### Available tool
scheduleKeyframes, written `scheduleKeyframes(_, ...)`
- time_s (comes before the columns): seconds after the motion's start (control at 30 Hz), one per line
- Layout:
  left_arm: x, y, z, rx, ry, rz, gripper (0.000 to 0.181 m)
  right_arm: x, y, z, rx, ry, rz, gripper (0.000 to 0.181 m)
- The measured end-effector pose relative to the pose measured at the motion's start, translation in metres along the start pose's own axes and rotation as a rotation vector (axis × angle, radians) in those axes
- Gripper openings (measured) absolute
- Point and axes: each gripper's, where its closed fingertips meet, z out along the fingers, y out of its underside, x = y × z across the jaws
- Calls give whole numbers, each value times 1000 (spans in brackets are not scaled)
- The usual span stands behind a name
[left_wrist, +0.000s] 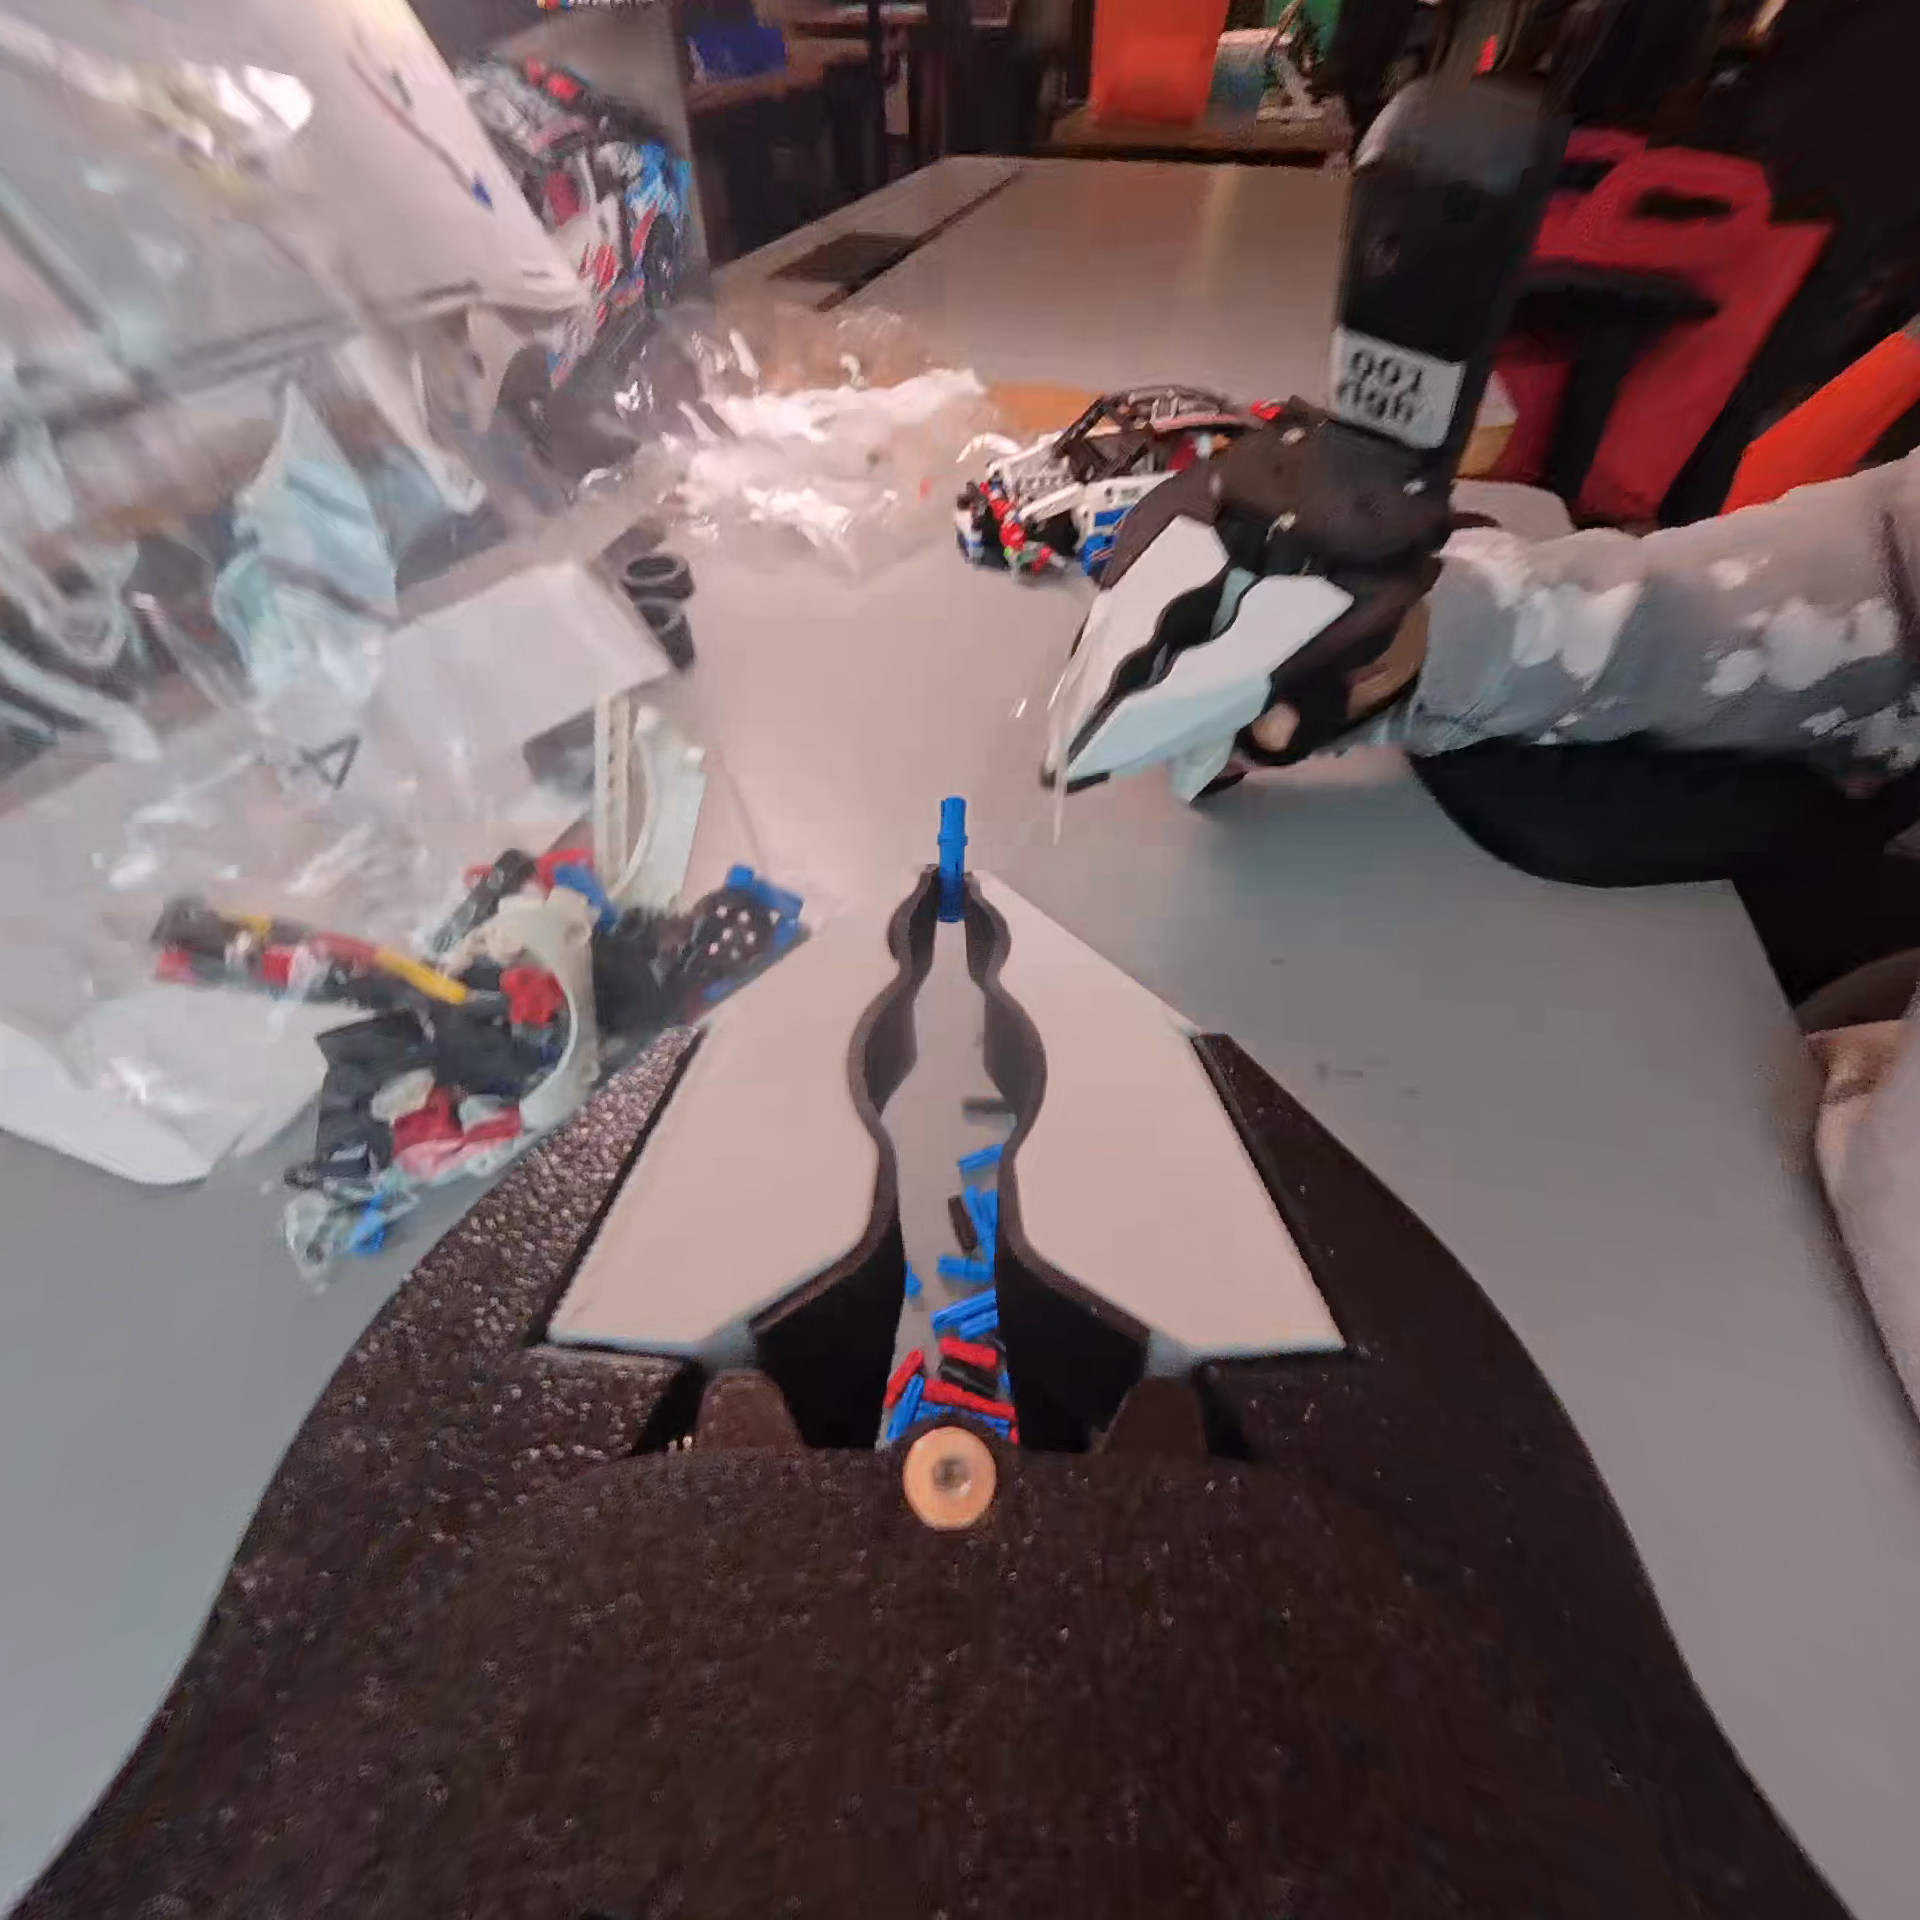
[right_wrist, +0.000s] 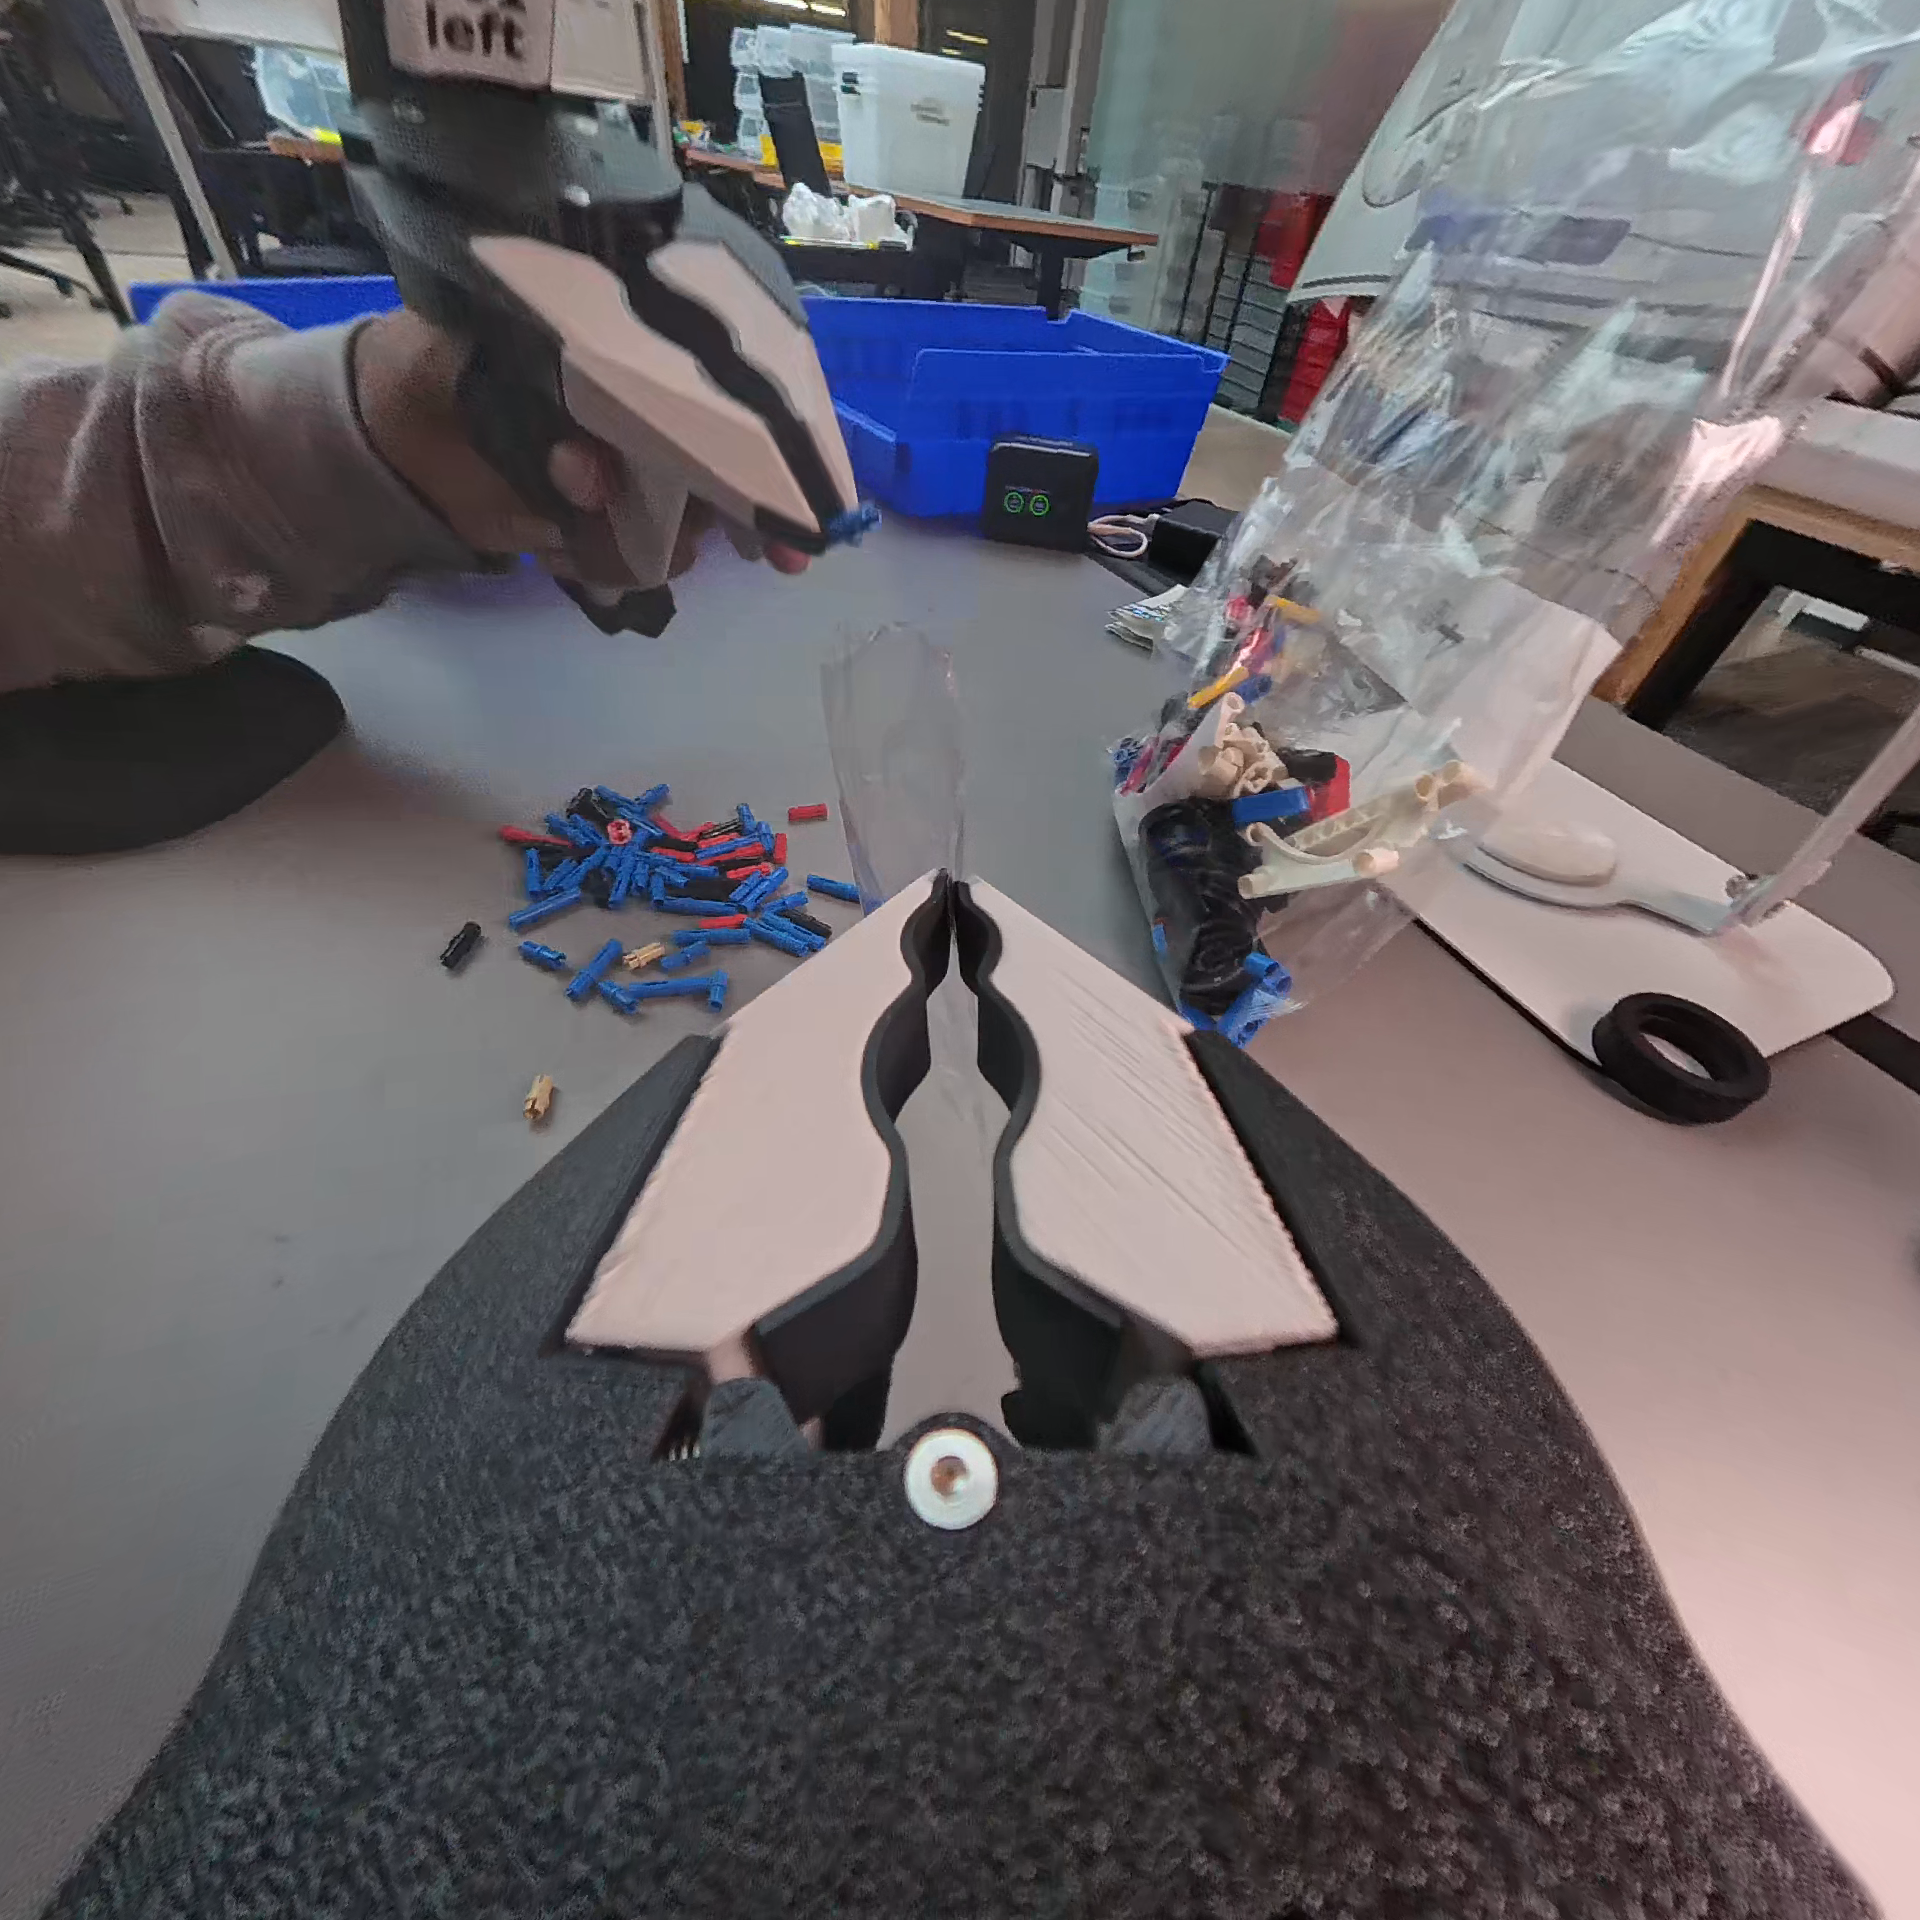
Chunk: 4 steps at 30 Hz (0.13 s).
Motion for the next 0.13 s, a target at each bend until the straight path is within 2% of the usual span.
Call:
scheduleKeyframes(0.03, 10, -12, -1, 15, 20, 26, 3, -4, 0, 2, -2, -11, -23, 0)
scheduleKeyframes(0.13, 36, -20, 2, -22, 58, 118, 4, -15, -3, 6, 8, -38, -59, 0)
